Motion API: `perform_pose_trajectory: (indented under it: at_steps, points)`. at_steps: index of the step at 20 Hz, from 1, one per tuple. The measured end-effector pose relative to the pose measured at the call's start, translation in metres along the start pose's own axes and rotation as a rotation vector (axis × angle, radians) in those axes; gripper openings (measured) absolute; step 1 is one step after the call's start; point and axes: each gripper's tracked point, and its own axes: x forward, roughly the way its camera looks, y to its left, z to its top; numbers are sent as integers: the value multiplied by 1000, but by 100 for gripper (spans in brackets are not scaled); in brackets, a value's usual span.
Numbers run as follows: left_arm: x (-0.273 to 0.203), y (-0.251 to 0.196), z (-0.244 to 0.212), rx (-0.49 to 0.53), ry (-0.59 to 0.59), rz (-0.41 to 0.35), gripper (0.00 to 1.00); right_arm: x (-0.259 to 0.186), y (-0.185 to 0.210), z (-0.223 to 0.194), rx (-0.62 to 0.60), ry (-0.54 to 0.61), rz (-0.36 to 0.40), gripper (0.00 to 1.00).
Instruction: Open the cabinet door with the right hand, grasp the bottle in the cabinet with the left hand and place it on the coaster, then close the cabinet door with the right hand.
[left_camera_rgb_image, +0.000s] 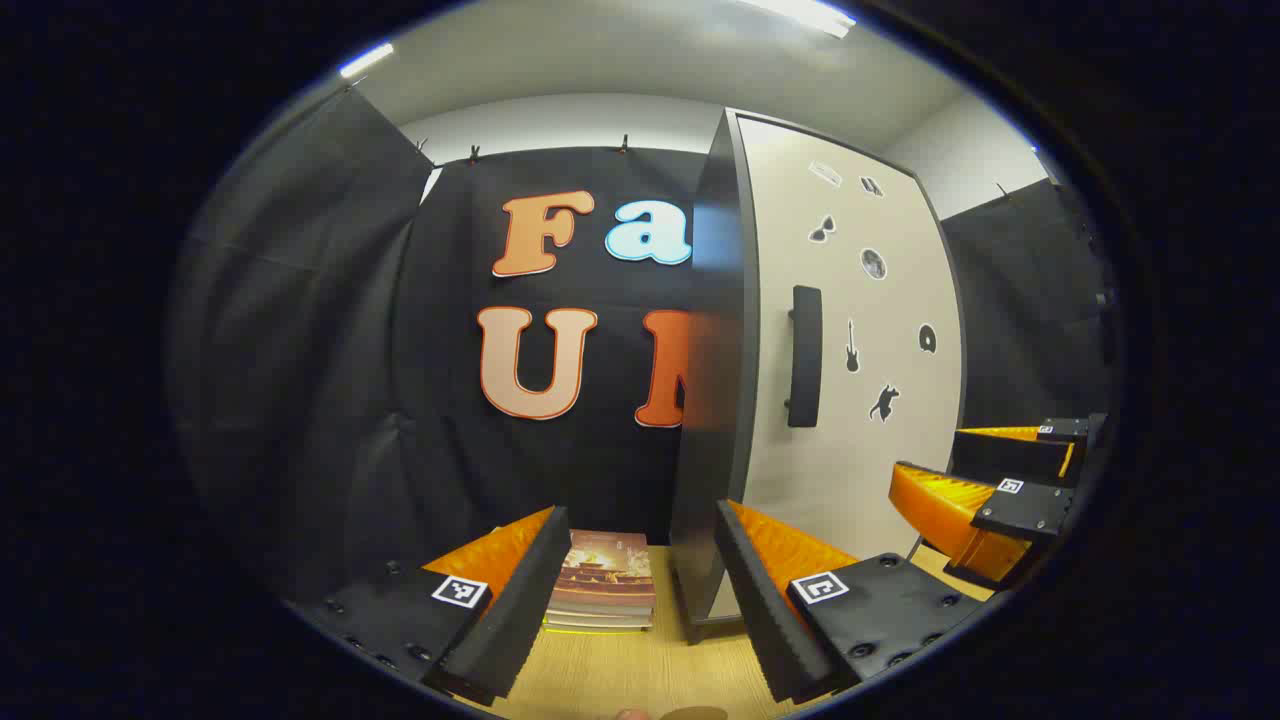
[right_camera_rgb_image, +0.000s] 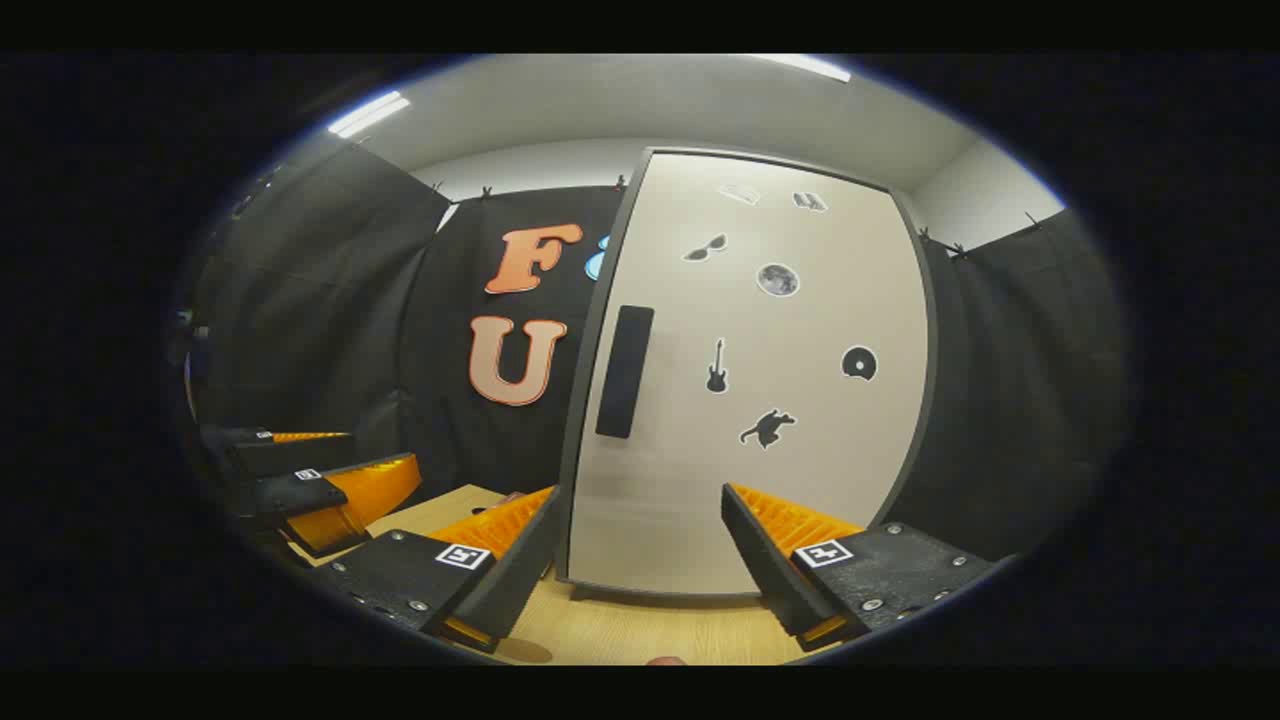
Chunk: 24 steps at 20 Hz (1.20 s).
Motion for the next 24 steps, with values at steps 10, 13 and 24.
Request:
perform_pose_trajectory:
  at_steps: [10,13,24]
  points:
    - [30,-11,6,49,-2,-61,94,26,1,-4,36,-9,-48,95]
    - [30,-10,8,42,-13,-63,95,32,5,-9,53,12,-41,95]
    - [36,6,4,23,-2,-22,95,72,8,11,69,-16,-45,95]
